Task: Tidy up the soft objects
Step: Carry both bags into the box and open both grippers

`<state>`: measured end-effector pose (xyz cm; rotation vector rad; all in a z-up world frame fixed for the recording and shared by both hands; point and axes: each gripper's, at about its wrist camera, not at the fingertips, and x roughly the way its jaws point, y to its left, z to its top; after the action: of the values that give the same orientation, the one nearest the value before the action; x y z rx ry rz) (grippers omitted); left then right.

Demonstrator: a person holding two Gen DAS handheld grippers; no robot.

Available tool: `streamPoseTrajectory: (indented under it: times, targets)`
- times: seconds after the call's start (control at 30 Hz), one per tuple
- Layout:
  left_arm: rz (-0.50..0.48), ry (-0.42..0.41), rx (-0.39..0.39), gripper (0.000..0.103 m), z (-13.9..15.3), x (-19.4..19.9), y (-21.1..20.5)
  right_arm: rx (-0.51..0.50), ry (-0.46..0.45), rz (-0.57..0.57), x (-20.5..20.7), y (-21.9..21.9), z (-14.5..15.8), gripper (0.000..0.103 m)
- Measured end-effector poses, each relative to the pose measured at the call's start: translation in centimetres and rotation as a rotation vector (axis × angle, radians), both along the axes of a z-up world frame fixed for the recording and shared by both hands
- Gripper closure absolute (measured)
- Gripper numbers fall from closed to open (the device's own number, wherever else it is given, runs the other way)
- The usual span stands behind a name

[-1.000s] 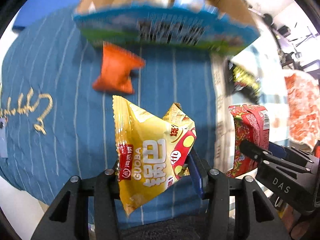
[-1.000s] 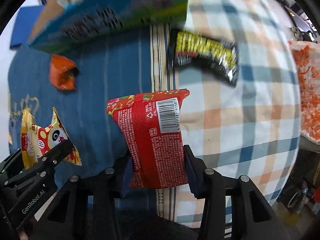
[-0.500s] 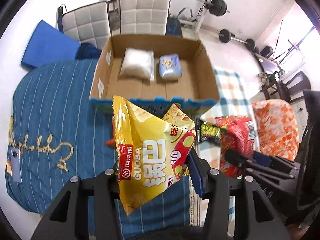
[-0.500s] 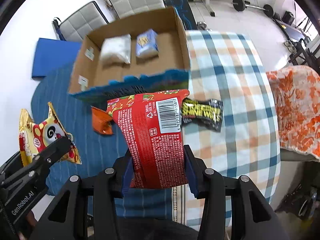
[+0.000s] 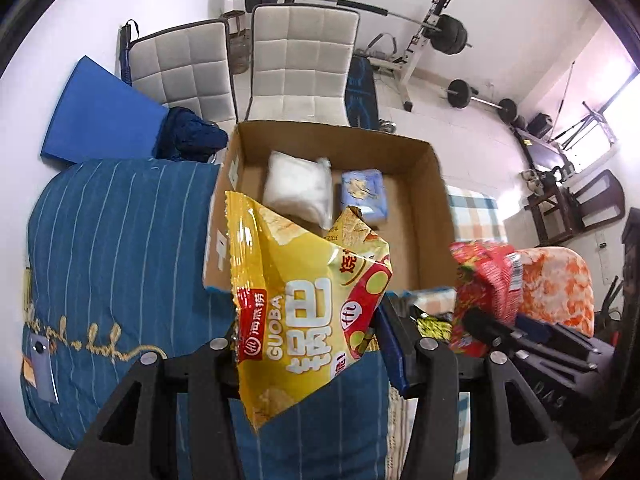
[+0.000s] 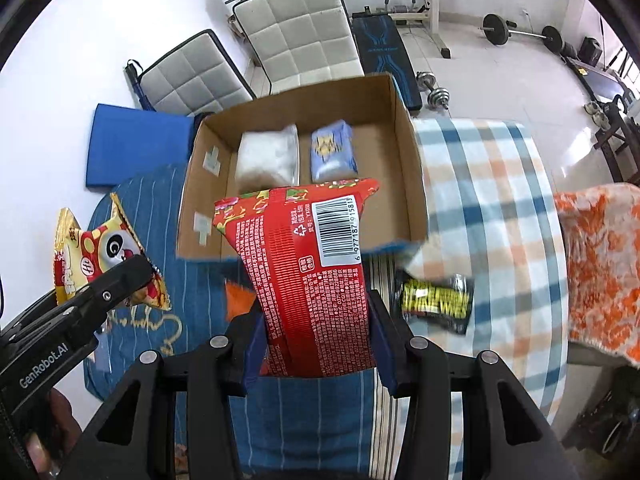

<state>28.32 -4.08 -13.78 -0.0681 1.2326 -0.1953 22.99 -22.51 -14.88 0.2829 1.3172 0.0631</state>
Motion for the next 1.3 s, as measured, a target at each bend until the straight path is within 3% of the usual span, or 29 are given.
streamPoseTrajectory:
  times: [0.13,0.3,0.5,0.7,0.9,1.3]
  targets:
    - [0.010,0.060,-0.003,0.057,-2.0,3.9,1.1,0.020,0.008,-0.018,4.1,0.0,-1.1,0.055]
    - [0.025,0.205,-0.026,0.056,-7.0,9.1,2.2,0.024,0.036,-0.025,8.8,1.1,-3.8,0.055]
    - [0.031,0.423,-0.055,0.056,-15.1,12.9,2.6,0.023,0.150,0.002,12.8,3.2,-11.0,0.055]
    - [0.013,0.517,-0.041,0.055,-19.6,13.7,2.3,0.066,0.283,0.008,14.6,4.1,-18.1,0.055]
    - [-0.010,0.563,-0.021,0.055,-22.0,14.1,1.8,0.097,0.354,0.022,15.8,4.9,-21.9,0.055]
    - [-0.024,0.668,-0.009,0.047,-24.4,13.6,1.5,0.093,0.395,0.044,17.0,5.1,-24.2,0.053]
